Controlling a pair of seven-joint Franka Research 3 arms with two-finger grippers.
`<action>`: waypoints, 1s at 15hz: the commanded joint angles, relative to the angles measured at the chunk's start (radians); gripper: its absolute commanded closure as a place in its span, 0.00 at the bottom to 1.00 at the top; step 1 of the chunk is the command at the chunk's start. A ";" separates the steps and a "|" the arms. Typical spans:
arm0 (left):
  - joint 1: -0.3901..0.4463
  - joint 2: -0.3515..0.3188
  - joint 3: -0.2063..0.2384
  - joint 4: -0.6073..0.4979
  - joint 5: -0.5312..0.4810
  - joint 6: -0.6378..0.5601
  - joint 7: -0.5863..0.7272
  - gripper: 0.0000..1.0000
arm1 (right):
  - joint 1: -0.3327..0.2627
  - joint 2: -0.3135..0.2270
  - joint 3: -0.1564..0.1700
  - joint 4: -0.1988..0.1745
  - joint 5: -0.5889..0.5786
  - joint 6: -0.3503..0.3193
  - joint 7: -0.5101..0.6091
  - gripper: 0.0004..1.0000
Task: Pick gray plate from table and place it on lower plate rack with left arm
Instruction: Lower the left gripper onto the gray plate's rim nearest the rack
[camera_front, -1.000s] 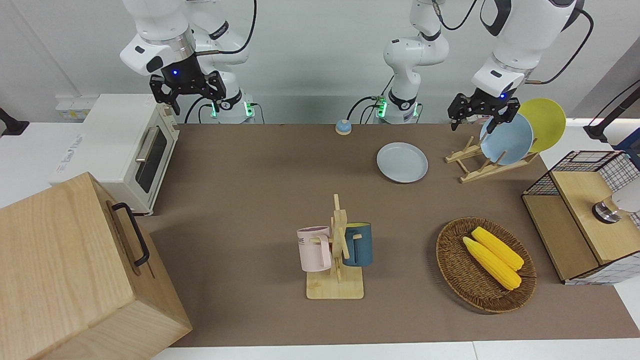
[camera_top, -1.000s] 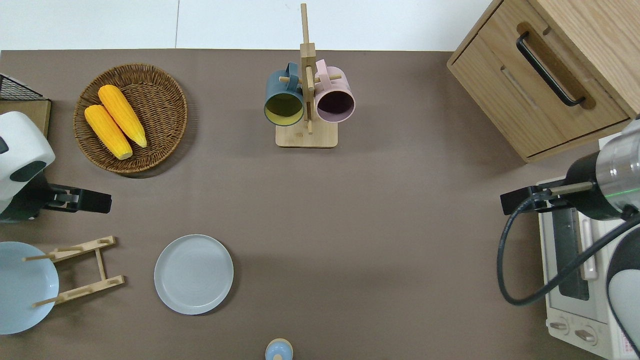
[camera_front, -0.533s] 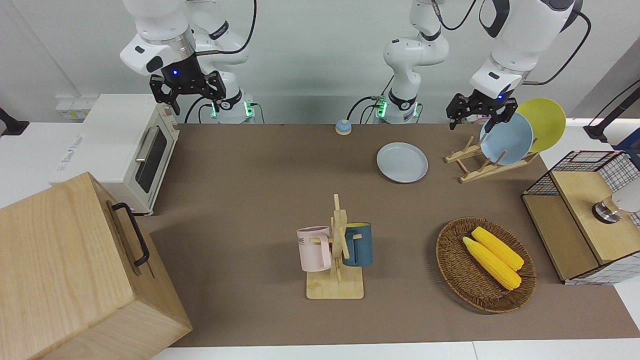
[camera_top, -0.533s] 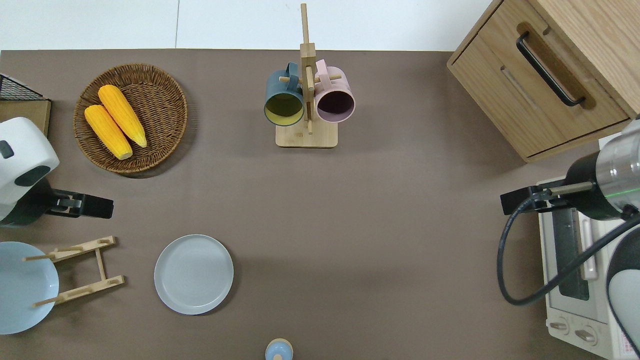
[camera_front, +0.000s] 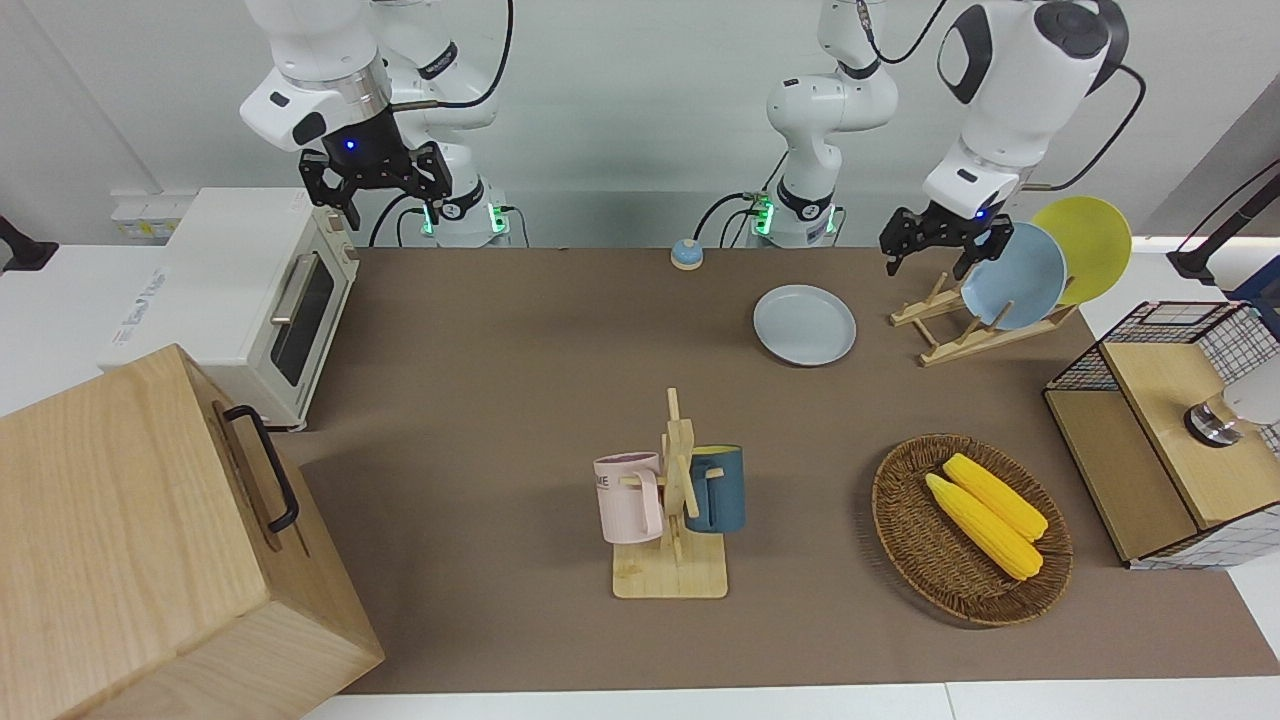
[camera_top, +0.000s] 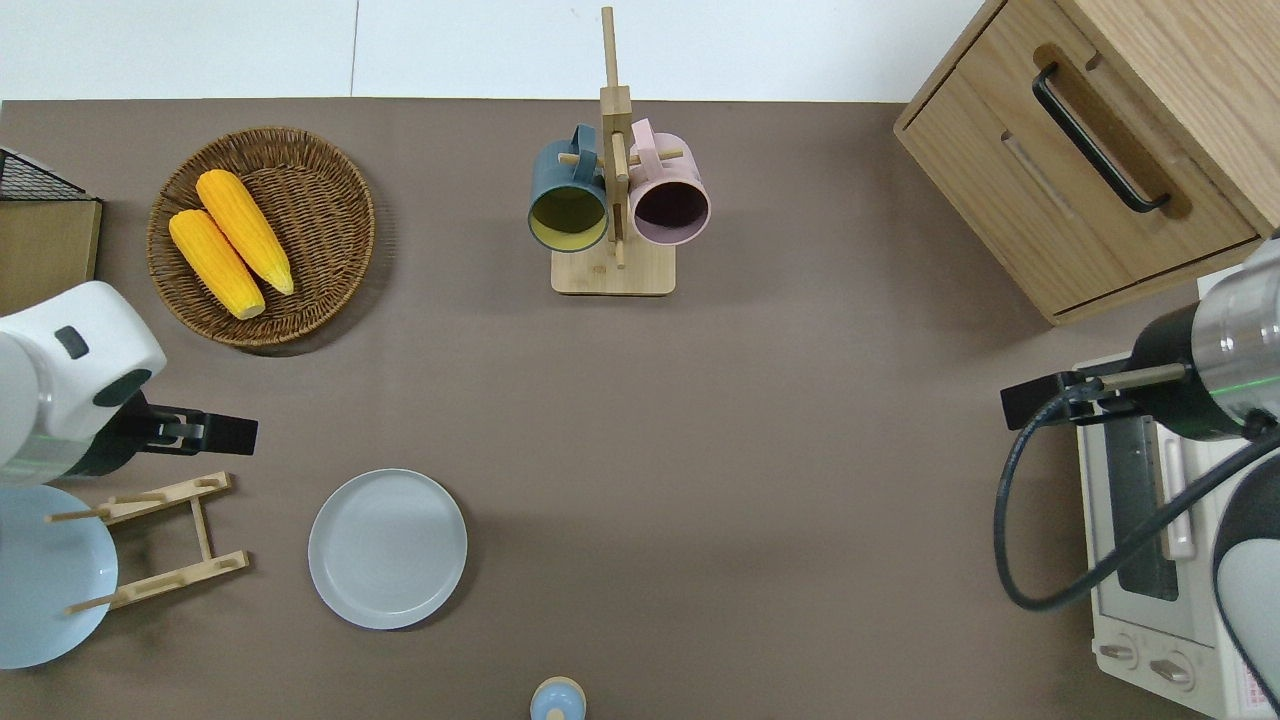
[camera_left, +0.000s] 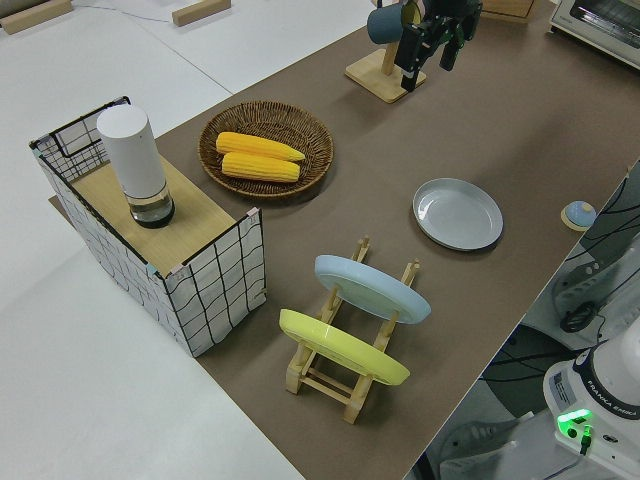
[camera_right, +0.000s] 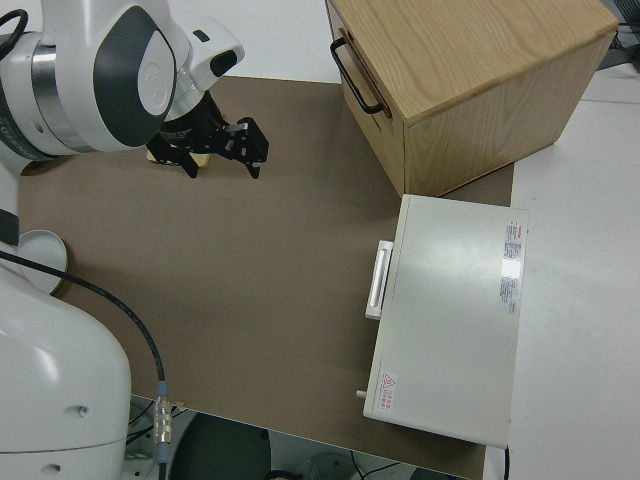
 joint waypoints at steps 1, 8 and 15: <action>-0.006 -0.117 0.004 -0.276 -0.015 0.203 -0.014 0.01 | -0.010 -0.002 0.006 0.006 0.010 -0.013 -0.001 0.01; -0.015 -0.091 -0.010 -0.570 -0.026 0.535 -0.028 0.01 | -0.010 -0.002 0.006 0.006 0.010 -0.013 -0.001 0.01; -0.034 0.024 -0.011 -0.667 -0.034 0.753 -0.057 0.01 | -0.010 -0.002 0.004 0.006 0.010 -0.013 -0.001 0.01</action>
